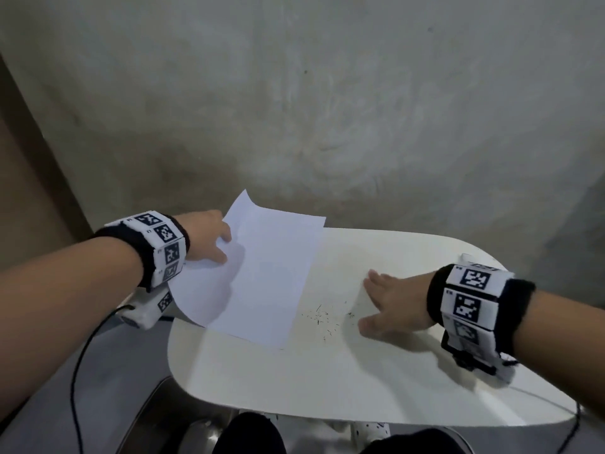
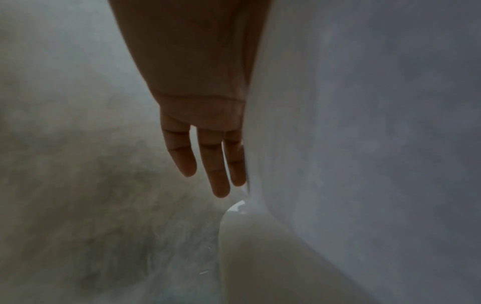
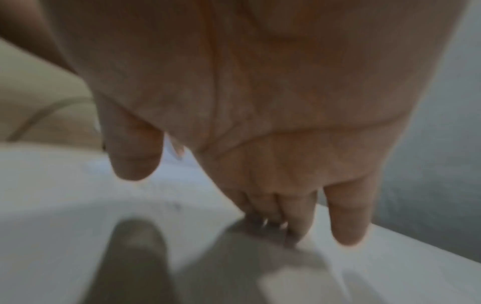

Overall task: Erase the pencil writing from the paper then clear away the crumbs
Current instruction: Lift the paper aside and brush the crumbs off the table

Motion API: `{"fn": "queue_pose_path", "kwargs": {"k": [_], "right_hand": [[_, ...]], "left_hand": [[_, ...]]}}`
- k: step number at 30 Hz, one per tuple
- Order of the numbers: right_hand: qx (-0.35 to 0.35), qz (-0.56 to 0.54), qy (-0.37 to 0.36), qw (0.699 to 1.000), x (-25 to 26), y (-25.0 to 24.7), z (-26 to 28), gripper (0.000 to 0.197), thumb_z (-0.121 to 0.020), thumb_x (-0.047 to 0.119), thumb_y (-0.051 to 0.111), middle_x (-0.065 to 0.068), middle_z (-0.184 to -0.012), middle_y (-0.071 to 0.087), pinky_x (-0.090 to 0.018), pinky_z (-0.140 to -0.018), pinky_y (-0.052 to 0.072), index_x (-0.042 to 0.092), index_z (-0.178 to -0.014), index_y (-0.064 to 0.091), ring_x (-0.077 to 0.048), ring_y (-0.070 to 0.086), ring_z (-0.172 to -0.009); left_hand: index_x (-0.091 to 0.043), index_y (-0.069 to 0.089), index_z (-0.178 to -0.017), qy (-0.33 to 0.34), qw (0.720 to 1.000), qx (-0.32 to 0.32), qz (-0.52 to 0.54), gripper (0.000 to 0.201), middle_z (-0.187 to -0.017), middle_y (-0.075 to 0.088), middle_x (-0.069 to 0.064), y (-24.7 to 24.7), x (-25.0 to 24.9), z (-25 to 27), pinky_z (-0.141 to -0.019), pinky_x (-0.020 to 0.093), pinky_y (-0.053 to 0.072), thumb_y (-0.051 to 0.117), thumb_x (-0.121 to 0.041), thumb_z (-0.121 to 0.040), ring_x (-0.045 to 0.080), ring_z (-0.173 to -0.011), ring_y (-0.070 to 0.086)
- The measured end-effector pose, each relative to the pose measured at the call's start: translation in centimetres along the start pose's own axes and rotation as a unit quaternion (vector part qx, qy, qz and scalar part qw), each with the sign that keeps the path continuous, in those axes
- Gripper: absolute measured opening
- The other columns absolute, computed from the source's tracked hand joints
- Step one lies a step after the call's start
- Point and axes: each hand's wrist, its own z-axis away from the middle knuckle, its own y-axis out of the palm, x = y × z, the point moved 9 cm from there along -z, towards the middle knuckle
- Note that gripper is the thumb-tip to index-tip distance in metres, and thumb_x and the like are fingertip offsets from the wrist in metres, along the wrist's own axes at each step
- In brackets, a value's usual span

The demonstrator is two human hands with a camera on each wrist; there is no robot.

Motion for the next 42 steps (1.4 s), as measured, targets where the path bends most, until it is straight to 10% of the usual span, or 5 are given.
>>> {"fn": "queue_pose_path", "kwargs": {"k": [4,9,24,36,42], "right_hand": [[-0.088,-0.005,-0.054,0.995,4.4,-5.7,0.4,0.064,-0.096,0.059,0.027,-0.005,-0.141,0.048,-0.039,-0.107,0.033,0.011,-0.134,0.047,-0.024,0.045,-0.128],[-0.146,0.027,-0.122,0.981,10.1,-7.2,-3.4,0.060,-0.101,0.039,0.032,-0.001,-0.161,0.004,-0.036,-0.118,0.007,0.014,-0.152,0.014,-0.022,0.005,-0.148],[-0.109,0.029,-0.061,0.992,6.4,-8.3,-3.4,0.049,-0.102,0.037,0.025,-0.013,-0.135,0.050,-0.034,-0.097,0.035,0.005,-0.129,0.051,-0.029,0.048,-0.123],[-0.074,0.012,0.018,0.997,-4.9,-2.6,-2.6,0.051,-0.101,0.031,0.030,-0.006,-0.157,0.018,-0.037,-0.118,0.017,0.012,-0.148,0.023,-0.021,0.016,-0.146],[-0.102,-0.075,0.029,0.992,-7.8,-0.6,0.6,0.013,-0.100,0.037,0.035,0.014,-0.096,0.045,-0.033,-0.098,0.029,0.028,-0.091,0.037,-0.015,0.039,-0.099]], "left_hand": [[-0.027,0.056,-0.131,-0.035,0.995,-0.026,0.088,0.048,-0.138,0.047,-0.002,-0.5,2.7,0.7,-0.103,0.032,0.039,0.065,-0.043,-0.086,0.021,-0.124,0.049],[-0.025,0.049,-0.139,-0.037,0.991,-0.037,0.124,0.056,-0.133,0.054,-0.002,-2.0,4.1,1.8,-0.103,0.028,0.038,0.064,-0.040,-0.087,0.019,-0.122,0.051],[-0.025,0.017,-0.152,0.070,0.992,0.105,-0.031,0.079,-0.158,0.020,-0.005,4.5,-3.6,4.7,-0.113,0.040,0.030,0.035,-0.070,-0.089,0.021,-0.140,0.034],[-0.031,0.012,-0.154,0.089,0.991,0.097,-0.001,0.076,-0.163,0.002,-0.004,2.3,-6.0,-0.1,-0.121,0.034,0.014,0.056,-0.043,-0.093,0.014,-0.150,0.007],[-0.039,0.011,-0.153,0.084,0.993,0.086,-0.005,0.067,-0.162,0.002,-0.012,2.9,-6.4,1.1,-0.119,0.034,0.021,0.048,-0.037,-0.096,0.012,-0.148,0.015]]}}
